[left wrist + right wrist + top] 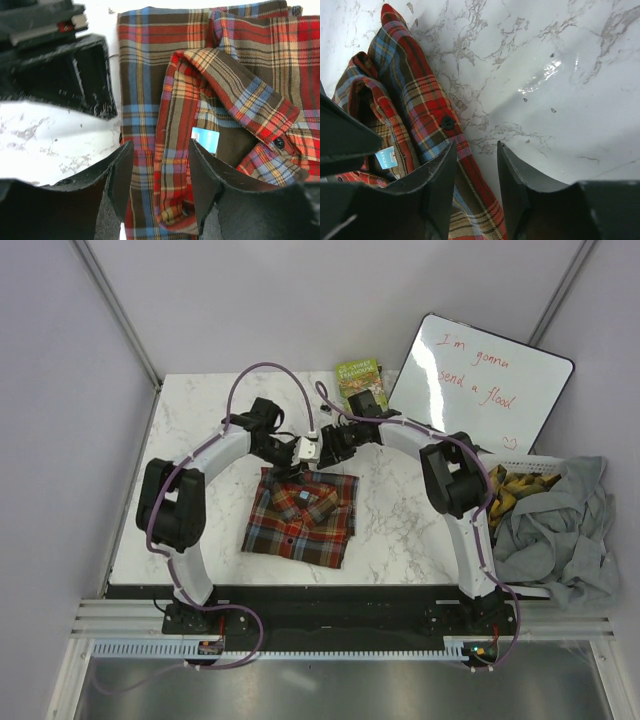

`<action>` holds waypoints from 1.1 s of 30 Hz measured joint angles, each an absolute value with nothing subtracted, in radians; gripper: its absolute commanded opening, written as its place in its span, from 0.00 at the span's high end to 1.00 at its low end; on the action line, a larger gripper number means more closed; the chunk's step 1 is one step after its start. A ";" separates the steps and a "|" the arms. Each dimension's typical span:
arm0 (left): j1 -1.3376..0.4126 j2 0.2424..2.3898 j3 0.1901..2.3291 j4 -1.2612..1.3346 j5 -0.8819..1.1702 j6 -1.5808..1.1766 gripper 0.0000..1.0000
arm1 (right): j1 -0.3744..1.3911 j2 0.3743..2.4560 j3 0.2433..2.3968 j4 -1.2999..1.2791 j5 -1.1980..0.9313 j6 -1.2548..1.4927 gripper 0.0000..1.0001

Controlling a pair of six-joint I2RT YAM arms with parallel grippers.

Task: Fold and stack the long sleeve shirts
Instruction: Fold the shirt

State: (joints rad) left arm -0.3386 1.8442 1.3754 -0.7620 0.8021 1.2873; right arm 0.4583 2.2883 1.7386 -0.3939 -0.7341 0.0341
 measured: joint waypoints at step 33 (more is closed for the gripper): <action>-0.399 1.905 1.365 -0.846 0.707 1.354 0.98 | 0.535 2.354 1.753 -0.337 -0.807 0.092 0.80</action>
